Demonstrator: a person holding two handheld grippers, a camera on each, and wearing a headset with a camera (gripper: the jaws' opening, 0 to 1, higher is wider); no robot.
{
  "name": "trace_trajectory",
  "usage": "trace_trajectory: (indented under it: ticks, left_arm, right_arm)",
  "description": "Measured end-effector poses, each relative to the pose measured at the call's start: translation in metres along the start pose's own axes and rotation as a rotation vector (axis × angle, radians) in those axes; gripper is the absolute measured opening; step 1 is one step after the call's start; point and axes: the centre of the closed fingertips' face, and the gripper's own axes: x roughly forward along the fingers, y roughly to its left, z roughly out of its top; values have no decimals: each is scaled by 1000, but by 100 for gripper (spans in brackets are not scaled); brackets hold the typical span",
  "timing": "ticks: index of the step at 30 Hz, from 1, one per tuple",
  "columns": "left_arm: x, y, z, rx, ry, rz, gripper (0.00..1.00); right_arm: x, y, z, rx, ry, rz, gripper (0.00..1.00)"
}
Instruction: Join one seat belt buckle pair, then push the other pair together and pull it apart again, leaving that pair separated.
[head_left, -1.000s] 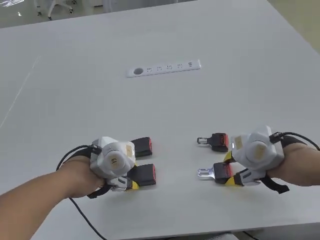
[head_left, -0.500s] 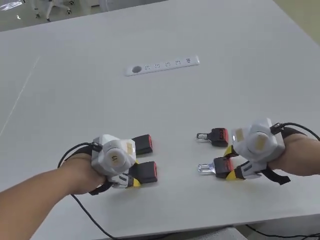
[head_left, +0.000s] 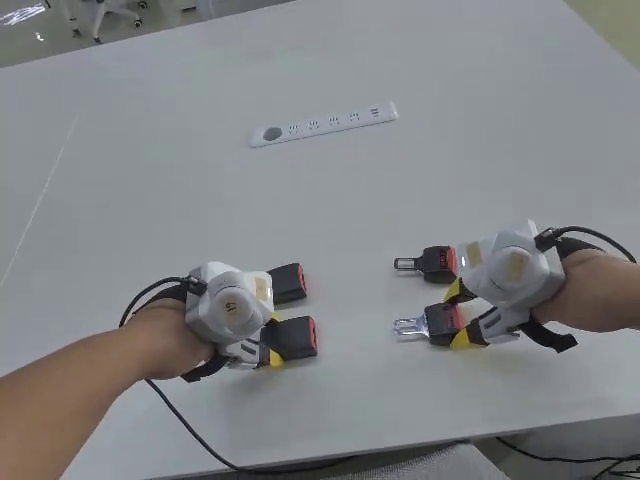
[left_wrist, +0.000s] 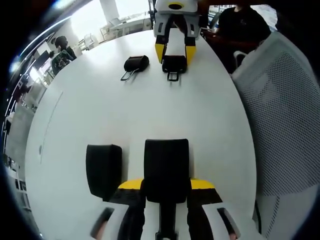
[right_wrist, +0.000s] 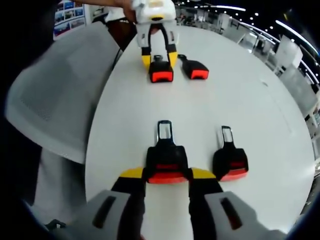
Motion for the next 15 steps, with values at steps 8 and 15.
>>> trace_trajectory:
  ticks: [8, 15]
  left_arm:
    - [1, 0, 1, 1, 7, -11, 33]
    - [1, -1, 1, -5, 5, -12, 33]
  right_arm:
    - [0, 0, 0, 13, -17, 26, 32]
    - [0, 0, 0, 15, -15, 28, 32]
